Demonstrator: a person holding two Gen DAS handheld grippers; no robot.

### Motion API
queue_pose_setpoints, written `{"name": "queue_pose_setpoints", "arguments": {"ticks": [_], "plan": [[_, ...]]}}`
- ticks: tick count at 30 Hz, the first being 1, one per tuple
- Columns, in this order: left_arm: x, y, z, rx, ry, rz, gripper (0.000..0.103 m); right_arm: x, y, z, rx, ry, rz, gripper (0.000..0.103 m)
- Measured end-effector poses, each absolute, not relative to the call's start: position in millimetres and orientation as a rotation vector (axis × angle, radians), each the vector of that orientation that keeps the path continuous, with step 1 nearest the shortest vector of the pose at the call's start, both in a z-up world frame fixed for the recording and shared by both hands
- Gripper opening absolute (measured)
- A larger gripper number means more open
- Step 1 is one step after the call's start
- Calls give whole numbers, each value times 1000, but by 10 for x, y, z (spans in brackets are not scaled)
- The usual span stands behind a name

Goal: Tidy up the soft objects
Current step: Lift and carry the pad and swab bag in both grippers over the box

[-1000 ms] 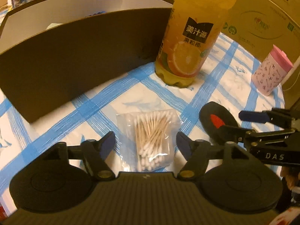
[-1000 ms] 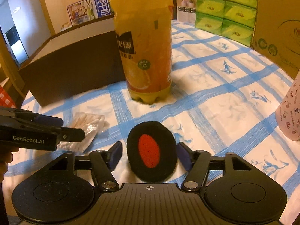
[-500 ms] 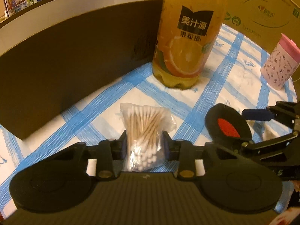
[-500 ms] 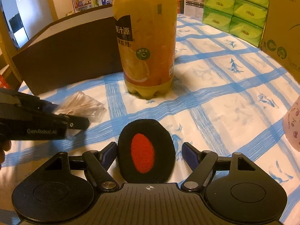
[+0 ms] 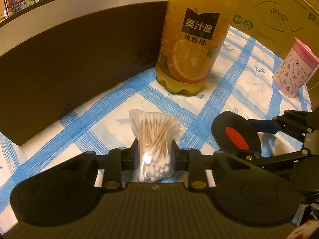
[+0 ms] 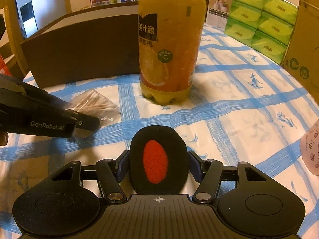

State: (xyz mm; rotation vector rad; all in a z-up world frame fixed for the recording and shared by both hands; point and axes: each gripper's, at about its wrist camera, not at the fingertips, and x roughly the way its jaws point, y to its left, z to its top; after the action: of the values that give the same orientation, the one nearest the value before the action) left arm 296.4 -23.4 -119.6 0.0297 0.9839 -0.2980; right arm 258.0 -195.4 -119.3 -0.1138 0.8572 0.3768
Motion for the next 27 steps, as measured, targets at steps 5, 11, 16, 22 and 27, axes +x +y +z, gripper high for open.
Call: {"name": "queue_pose_setpoints", "arguments": {"ticks": [5,11,16,22,27], "plan": [[2943,-275,-1171,36,986,-306,25,2577,-2056,-1144,-78,856,375,60],[2944,-278,-991,33,949,-307,25,2610,-2232,-988,-42,831,392,60],[2959,-232,-734,40,891,-299,25,2707,-2415,-783,-41,793,421,60],[3025,-125,-383,25,815,-276,25,2929,-2697,-459,-47,728,442,60],[3139,-21,-84,22,748,-259,25,3190,-2878,-191,-58,673,464,60]]}}
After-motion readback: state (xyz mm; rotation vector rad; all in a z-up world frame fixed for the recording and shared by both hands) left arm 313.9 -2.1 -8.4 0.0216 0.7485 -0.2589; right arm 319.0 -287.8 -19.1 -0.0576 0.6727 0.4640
